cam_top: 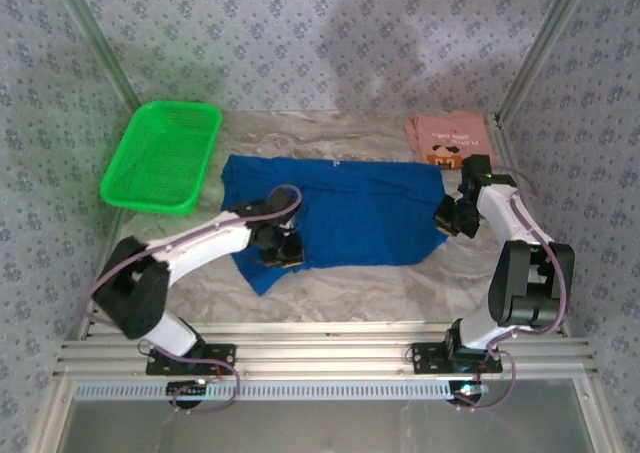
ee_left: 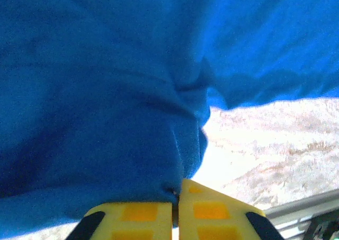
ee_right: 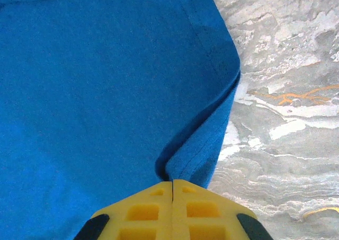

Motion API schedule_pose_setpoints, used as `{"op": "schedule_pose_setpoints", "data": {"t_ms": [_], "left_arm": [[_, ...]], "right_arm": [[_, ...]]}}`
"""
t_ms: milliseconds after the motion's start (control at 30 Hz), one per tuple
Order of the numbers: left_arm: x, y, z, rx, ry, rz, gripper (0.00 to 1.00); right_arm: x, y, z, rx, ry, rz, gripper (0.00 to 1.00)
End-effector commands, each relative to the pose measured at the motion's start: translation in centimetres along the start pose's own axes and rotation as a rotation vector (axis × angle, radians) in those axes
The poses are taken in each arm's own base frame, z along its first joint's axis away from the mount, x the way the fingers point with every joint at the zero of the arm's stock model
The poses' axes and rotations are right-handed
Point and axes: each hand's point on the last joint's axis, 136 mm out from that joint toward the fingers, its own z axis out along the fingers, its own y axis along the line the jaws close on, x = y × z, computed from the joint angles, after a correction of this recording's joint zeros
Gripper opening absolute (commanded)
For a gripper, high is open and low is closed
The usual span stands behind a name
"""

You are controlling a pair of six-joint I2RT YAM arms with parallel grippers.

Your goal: Fold and stack the t-shirts

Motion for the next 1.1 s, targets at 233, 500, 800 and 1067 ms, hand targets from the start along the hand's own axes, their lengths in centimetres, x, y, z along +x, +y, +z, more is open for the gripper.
{"op": "schedule_pose_setpoints", "data": {"t_ms": [233, 500, 800, 1067], "left_arm": [[-1.0, -1.1, -6.7, 0.212, -0.159, -0.119, 0.69], [5.2, 7.1, -5.8, 0.334, -0.231, -0.56, 0.74], [6.3, 11.9, -4.2, 0.292, -0.319, -0.766, 0.71], [4.5, 11.8, -2.5, 0.26, -0.341, -0.789, 0.67]], "right_arm": [[0.7, 0.0, 0.2, -0.013, 0.033, -0.032, 0.0], [0.3, 0.5, 0.5, -0.03, 0.05, -0.05, 0.0], [-0.1, 0.7, 0.9, -0.03, 0.069, -0.074, 0.0], [0.1, 0.7, 1.1, -0.035, 0.081, -0.08, 0.0]]}}
